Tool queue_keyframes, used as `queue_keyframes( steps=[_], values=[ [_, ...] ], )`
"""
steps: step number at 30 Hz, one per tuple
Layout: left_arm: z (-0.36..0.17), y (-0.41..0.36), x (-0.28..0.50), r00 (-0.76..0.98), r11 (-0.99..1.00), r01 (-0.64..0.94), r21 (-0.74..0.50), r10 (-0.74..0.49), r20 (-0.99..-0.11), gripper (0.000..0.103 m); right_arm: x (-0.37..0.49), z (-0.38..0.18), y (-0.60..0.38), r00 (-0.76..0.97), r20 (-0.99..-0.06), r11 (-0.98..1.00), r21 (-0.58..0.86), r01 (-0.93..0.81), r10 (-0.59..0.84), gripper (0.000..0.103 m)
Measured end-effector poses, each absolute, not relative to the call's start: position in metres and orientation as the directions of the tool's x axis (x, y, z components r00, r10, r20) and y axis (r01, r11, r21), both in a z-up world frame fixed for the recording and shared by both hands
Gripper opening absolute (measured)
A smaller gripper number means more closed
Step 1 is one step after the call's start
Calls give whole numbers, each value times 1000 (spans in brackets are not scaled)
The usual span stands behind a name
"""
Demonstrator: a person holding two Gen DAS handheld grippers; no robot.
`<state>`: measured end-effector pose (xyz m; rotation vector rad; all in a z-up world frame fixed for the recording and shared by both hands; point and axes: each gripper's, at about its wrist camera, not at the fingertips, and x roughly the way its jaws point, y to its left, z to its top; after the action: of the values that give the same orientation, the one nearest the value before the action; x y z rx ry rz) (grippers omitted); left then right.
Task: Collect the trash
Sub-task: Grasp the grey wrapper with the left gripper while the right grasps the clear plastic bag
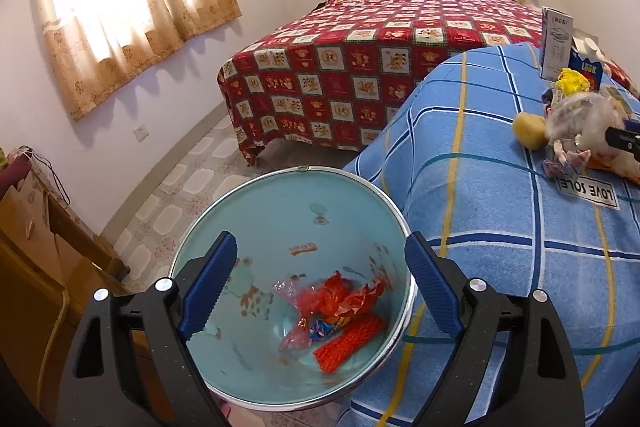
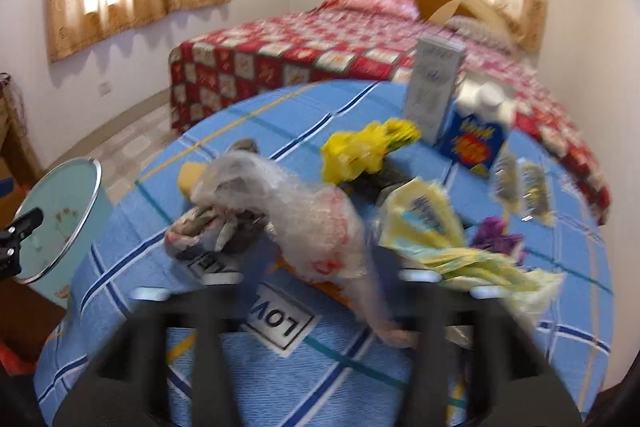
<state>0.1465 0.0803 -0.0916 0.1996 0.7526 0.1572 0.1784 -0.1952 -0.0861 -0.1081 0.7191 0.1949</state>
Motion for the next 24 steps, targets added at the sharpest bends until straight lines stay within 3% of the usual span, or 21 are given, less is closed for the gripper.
queue_keyframes(
  steps=[7,13,18,24],
  values=[
    [-86,50,144,735,977,1,213,144,-662,84,133,-49,-208,800,-570,976,16,-218,188,27],
    [-78,-2,151,760,980,75,184,64,-647,84,99,-22,-241,854,-515,993,-39,-112,76,27],
    [-80,-50,160,766,977,136,165,2,-643,84,87,-36,-296,848,-526,998,-48,45,-64,27],
    [-91,-91,178,747,967,191,171,-30,-664,84,82,-63,-337,823,-560,994,2,112,-92,27]
  ],
)
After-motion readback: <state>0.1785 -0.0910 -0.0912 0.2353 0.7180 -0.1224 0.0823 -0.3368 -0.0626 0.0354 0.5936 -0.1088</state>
